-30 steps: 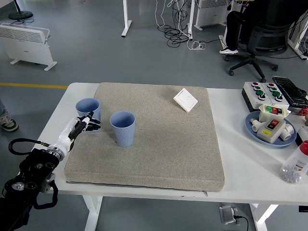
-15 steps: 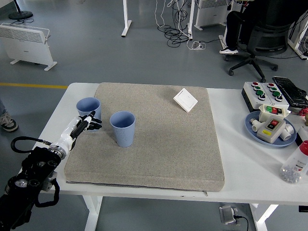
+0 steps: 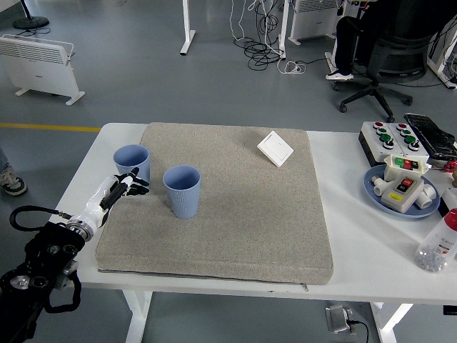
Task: Push cup pick cup insert cup
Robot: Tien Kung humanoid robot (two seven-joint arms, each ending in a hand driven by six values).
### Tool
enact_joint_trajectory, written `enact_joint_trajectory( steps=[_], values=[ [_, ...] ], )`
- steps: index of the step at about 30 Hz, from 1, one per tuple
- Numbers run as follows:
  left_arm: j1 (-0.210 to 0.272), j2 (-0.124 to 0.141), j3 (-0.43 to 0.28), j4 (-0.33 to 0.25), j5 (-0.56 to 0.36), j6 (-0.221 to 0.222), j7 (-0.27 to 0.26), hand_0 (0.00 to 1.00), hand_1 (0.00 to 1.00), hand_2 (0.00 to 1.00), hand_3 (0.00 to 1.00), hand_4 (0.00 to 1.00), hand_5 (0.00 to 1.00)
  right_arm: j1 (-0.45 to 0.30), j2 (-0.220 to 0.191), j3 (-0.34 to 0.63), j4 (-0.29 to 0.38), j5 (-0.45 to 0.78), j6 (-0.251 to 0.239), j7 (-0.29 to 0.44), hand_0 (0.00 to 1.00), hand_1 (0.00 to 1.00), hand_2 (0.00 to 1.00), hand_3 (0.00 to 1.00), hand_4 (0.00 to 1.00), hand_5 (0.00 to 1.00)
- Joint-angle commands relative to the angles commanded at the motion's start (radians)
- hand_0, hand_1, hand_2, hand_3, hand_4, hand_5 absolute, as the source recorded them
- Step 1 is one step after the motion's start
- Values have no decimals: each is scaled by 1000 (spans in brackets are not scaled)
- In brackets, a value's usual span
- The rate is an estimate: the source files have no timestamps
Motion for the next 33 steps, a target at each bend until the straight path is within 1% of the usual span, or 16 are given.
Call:
enact_joint_trajectory(
  steps=[4,5,7,10,11,12,16,17,20,22,23,25,28,29,32,33],
  values=[
    [52,28,-54,-100,41,-9,39,687,604,531,503,602,998,1,0,4,0,0,0,1,752,625,629,558,75,438],
    [61,33,-66,-128,48,-10,45,576,601,541,525,678,998,1,0,5,0,0,0,1,752,625,628,558,74,437],
    [81,45,-94,-176,73,-15,63,576,601,541,525,678,998,0,0,7,0,1,-1,1,752,625,628,558,74,437],
    [108,75,-141,-279,131,-29,103,576,601,541,525,678,998,1,-1,11,0,4,-2,2,752,625,628,558,74,437],
    [110,80,-146,-297,140,-30,110,530,603,570,551,793,998,1,-1,12,0,4,-2,2,752,625,628,558,75,439],
    [112,89,-155,-334,163,-31,120,530,603,570,551,793,998,0,-1,14,0,4,-2,2,752,625,628,558,75,439],
    [87,117,-156,-468,250,-22,154,530,603,570,551,793,998,-1,-1,20,0,1,-3,2,752,625,628,558,75,439],
    [74,121,-149,-495,283,-20,163,607,657,630,608,866,888,-1,-2,21,0,0,-3,1,752,625,628,558,75,440],
    [30,132,-109,-548,382,-27,187,607,657,630,608,866,888,-1,-2,22,0,-2,-4,0,752,625,628,558,75,440],
    [-6,136,-72,-565,460,-53,215,607,657,630,608,866,888,-2,-2,22,0,-2,-4,0,752,625,628,558,75,440],
    [-28,137,-47,-567,505,-76,233,831,819,867,773,934,782,-2,-2,22,0,-2,-4,-1,752,626,627,558,75,441],
    [-65,133,-4,-558,573,-105,249,831,819,867,773,934,782,-2,-2,21,0,-2,-5,-1,752,626,627,558,75,441],
    [-129,115,63,-513,666,-156,277,831,819,867,773,934,782,-2,-3,18,0,3,-5,-1,752,626,627,558,75,441],
    [-140,113,73,-505,681,-162,280,951,946,998,951,984,710,-2,-3,17,0,5,-5,-1,753,626,626,559,76,441],
    [-201,84,126,-436,721,-196,300,951,946,998,951,984,710,0,-4,14,0,9,-6,0,753,626,626,559,76,441],
    [-210,80,134,-425,727,-201,302,951,946,998,951,984,710,0,-4,14,0,9,-6,0,753,626,626,559,76,441]
  ],
)
